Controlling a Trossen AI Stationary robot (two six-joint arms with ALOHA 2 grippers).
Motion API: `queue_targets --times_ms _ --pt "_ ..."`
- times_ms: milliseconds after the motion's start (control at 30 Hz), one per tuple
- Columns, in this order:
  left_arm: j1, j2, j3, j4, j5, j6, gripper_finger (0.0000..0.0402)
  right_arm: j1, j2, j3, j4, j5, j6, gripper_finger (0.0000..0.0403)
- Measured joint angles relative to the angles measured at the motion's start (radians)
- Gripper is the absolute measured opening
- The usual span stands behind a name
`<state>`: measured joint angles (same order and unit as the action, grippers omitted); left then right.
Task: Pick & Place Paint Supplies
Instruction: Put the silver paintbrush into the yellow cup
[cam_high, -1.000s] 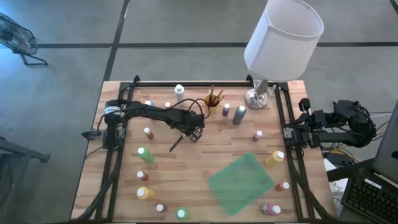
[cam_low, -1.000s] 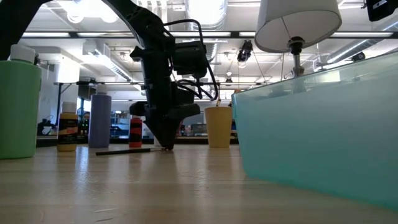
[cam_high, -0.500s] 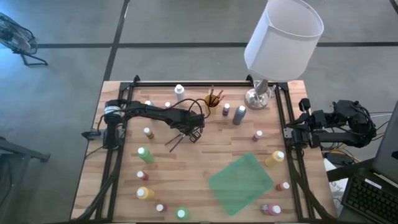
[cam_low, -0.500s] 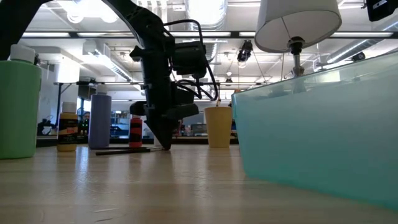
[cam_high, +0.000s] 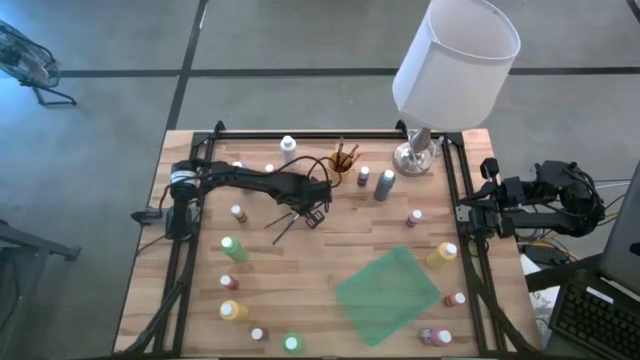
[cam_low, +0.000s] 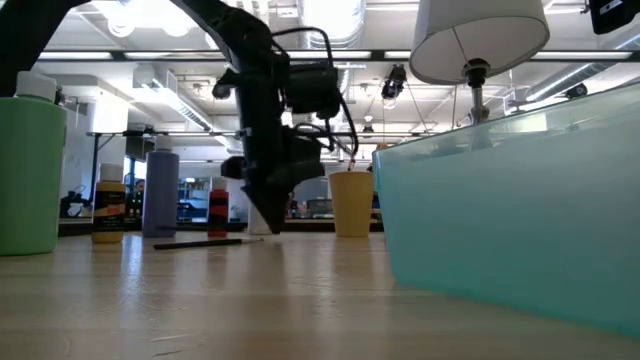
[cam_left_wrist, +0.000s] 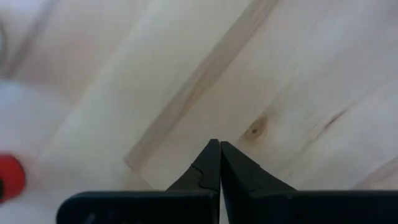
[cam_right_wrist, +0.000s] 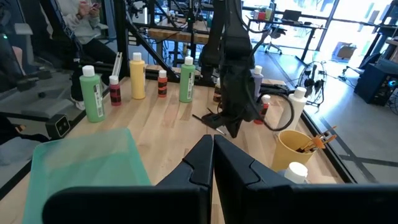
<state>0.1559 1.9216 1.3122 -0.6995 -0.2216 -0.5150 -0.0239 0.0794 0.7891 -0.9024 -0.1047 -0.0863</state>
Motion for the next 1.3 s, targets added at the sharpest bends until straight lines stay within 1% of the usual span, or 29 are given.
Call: queue_targets --times_ms 133,200,333,400,567,733,867,1033,1167,1300 --pt "0.004 -0.023 0.05 -0.01 -0.004 0.058 0.0003 0.0 0.0 0.0 0.0 0.0 0.0 0.0008" --pt "0.004 -0.023 0.079 -0.02 -0.004 0.112 0.0003 0.0 0.0 0.0 0.0 0.0 0.0 0.0008" --pt "0.006 -0.025 0.149 -0.011 -0.004 0.328 0.0003 0.0 0.0 0.0 0.0 0.0 0.0 0.0008" --pt "0.006 -0.026 0.176 -0.012 -0.006 0.377 0.0003 0.0 0.0 0.0 0.0 0.0 0.0 0.0008" --pt "0.006 -0.026 0.243 0.012 -0.019 0.447 0.0003 0.0 0.0 0.0 0.0 0.0 0.0 0.0008" --pt "0.004 -0.026 0.31 0.01 -0.012 0.478 0.0003 0.0 0.0 0.0 0.0 0.0 0.0 0.0008" --pt "0.004 -0.026 0.372 0.012 0.017 0.517 0.0003 0.0 0.0 0.0 0.0 0.0 0.0 0.0008" --pt "0.002 -0.027 0.44 0.046 0.104 0.567 0.0003 0.0 0.0 0.0 0.0 0.0 0.0 0.0008" --pt "0.001 -0.028 0.47 0.133 0.159 0.638 0.0003 0.0 0.0 0.0 0.0 0.0 0.0 0.0008" --pt "0.0 -0.028 0.468 0.268 0.174 0.694 0.0003 0.0 0.0 0.0 0.0 0.0 0.0 0.0008"
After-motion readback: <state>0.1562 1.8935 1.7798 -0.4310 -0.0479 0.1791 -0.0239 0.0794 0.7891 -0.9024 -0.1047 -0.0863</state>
